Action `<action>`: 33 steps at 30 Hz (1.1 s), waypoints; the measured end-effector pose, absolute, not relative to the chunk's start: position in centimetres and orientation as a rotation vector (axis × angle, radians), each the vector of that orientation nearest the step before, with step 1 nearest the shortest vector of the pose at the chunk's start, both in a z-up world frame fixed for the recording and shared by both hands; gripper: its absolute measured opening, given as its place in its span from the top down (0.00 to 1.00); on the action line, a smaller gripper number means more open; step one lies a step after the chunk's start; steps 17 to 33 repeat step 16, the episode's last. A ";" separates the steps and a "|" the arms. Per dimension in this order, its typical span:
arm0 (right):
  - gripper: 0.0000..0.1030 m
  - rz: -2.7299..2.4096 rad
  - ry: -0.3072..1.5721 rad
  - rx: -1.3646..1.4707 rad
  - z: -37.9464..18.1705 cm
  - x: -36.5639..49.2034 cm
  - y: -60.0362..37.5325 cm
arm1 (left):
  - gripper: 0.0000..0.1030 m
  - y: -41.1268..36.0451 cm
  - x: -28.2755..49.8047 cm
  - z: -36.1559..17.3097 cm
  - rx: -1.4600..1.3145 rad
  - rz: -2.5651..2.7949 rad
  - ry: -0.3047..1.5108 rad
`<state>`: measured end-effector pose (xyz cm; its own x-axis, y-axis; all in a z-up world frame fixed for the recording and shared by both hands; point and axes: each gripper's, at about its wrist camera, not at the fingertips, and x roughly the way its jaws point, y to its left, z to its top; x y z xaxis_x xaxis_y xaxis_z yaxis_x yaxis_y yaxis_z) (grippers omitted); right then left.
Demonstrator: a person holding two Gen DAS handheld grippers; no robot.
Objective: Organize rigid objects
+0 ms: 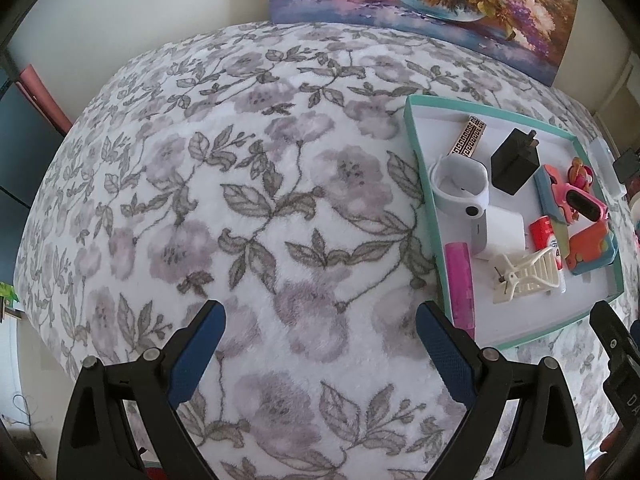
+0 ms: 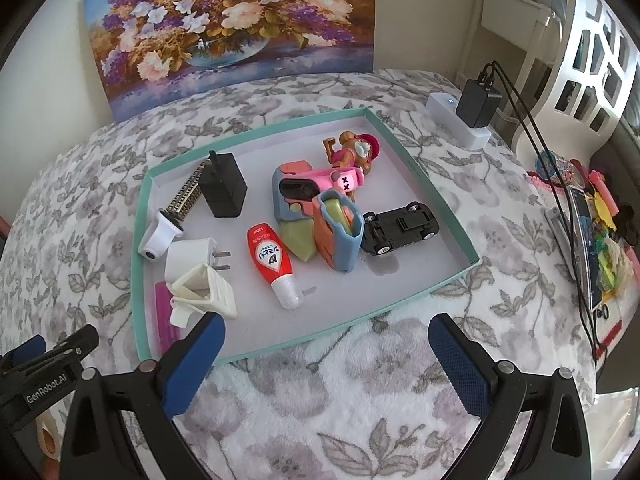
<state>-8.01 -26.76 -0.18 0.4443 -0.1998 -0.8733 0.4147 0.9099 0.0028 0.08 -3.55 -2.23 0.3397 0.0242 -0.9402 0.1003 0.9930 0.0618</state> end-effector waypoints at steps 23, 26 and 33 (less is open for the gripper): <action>0.00 -0.382 1.048 0.227 -0.3 -8.0 -26.8 | 0.07 -4.0 -0.3 -1.9 0.132 -0.071 1.198; 0.00 -0.382 1.048 0.227 -0.3 -8.0 -26.8 | 0.07 -4.0 -0.3 -1.9 0.132 -0.071 1.198; 0.00 -0.382 1.048 0.227 -0.3 -8.0 -26.8 | 0.07 -4.0 -0.3 -1.9 0.132 -0.071 1.198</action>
